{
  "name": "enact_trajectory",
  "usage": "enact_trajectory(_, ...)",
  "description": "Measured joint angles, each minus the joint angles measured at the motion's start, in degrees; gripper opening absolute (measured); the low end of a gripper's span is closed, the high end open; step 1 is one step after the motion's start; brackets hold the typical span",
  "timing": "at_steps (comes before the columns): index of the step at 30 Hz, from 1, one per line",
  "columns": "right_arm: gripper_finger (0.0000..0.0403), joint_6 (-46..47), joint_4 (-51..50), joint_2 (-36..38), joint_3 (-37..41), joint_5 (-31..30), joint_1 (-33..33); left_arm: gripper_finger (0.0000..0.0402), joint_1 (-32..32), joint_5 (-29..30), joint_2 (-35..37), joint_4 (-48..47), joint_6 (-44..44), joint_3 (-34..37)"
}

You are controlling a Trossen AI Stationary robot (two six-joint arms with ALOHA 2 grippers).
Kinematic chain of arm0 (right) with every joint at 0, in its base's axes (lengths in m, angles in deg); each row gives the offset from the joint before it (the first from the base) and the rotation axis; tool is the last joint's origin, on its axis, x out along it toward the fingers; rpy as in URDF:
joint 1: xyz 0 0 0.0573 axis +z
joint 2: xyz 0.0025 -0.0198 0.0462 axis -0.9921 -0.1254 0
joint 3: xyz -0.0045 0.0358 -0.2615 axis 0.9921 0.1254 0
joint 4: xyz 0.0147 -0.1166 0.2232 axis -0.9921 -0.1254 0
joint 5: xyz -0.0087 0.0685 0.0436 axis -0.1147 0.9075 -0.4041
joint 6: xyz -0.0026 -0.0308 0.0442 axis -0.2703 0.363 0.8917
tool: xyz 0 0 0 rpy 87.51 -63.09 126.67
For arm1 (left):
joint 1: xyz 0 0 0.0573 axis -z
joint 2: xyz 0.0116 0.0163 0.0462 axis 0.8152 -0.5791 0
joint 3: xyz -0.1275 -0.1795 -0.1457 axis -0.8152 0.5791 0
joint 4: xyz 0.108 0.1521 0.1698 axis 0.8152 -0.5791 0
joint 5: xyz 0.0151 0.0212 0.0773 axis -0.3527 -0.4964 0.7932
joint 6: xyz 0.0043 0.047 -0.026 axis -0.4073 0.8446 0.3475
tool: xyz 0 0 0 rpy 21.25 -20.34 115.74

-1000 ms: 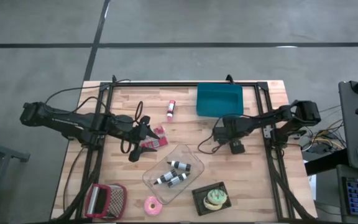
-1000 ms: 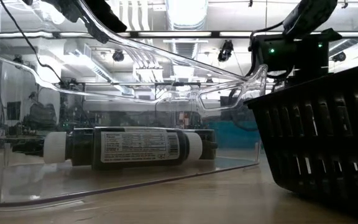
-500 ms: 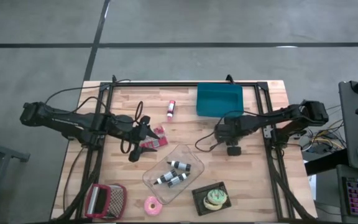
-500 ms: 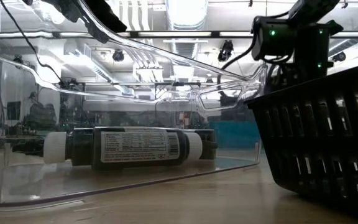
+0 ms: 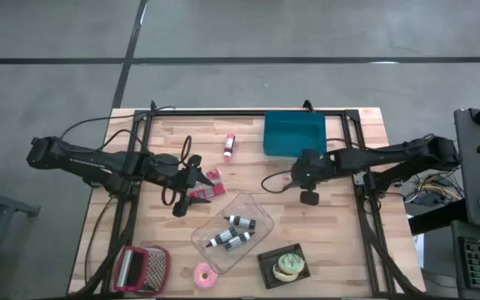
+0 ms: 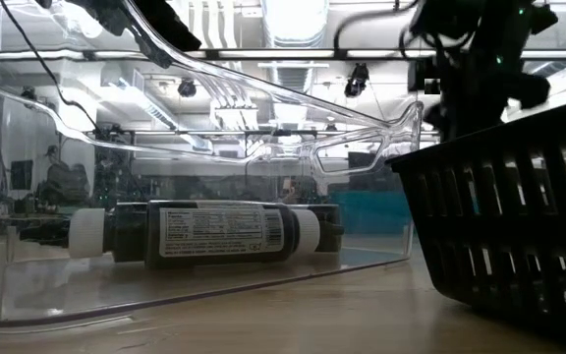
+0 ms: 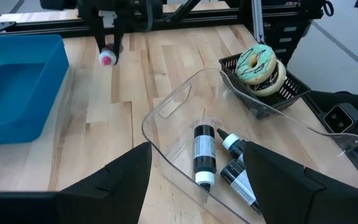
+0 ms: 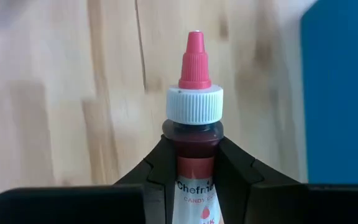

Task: Pick & Place Food Item
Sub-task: Put the right pink food coloring bottle into the transparent bin

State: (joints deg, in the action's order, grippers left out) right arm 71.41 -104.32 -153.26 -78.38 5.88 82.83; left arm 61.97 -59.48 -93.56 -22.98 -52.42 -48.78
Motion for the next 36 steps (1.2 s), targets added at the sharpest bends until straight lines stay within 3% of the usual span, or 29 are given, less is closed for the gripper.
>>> enact_trajectory(9, 0.0070, -1.26, 15.58, 6.89, 0.00, 2.64, 2.85, 0.0259, 0.00, 0.05, 0.00, 0.10, 0.00, 0.00)
enact_trajectory(16, 0.0071, -2.87, 26.16, 5.31, -0.28, 5.61, 6.09, 0.0259, 0.00, 0.70, 0.00, 0.23, 0.02, 0.00)
enact_trajectory(27, 0.0072, -7.58, 25.37, -10.54, -15.35, 8.64, 12.50, 0.0259, -0.02, 0.92, 0.00, 0.23, 0.02, 0.00)
enact_trajectory(36, 0.0072, -11.10, 14.28, -26.33, -27.93, 12.98, 13.11, 0.0259, -0.04, 1.75, 0.00, 0.14, 0.48, 0.00)
